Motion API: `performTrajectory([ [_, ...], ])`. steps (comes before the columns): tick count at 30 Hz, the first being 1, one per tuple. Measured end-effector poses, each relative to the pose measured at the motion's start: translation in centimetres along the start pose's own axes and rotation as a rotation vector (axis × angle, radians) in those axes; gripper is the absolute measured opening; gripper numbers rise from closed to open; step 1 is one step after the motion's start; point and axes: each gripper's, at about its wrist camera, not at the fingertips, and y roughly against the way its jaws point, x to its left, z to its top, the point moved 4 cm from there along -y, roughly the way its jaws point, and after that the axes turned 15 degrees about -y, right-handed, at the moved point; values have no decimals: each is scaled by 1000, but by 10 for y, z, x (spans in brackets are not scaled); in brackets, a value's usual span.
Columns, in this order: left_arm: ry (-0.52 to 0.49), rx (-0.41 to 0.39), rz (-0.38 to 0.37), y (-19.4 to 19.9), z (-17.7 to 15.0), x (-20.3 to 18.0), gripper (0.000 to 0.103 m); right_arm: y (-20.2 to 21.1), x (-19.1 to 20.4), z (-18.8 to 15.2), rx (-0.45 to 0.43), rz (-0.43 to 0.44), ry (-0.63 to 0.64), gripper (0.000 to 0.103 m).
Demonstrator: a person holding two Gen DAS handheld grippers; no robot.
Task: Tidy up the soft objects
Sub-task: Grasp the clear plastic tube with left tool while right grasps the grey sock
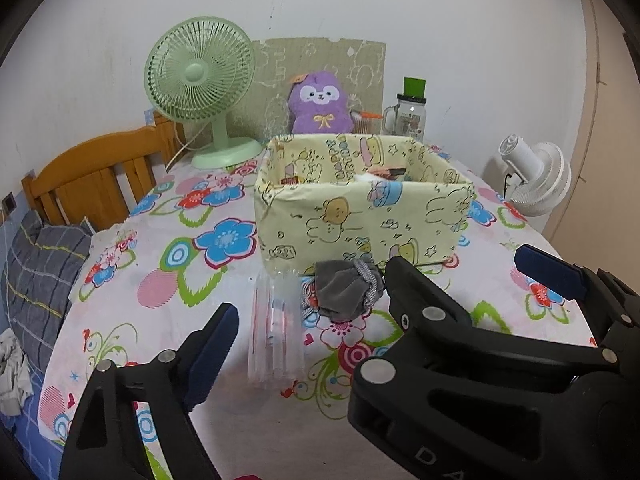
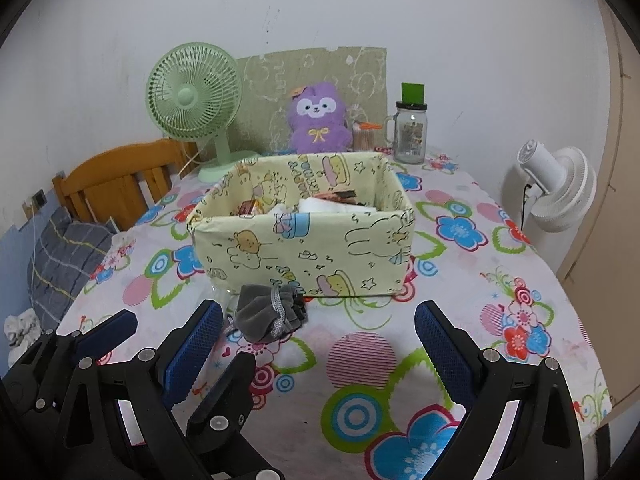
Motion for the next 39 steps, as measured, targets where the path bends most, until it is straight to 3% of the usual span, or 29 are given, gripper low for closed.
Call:
performTrajectory([
  [10,12,65,-4,-24,-10,12,66,-25,6,-8,48,-1,12,98],
  [17,11,110,9,-41,-16,18,60,-41,7,-10,78,-6,12,98],
  [26,7,160,5,-62,-22,24,46,-60,7,-12,112,-16,9,98],
  [31,13,175,10,-68,-25,31,32,-69,11,-13,133,-8,17,98],
  [39,7,165,3,-67,-24,37,27,-83,27,-18,159,4,45,98],
])
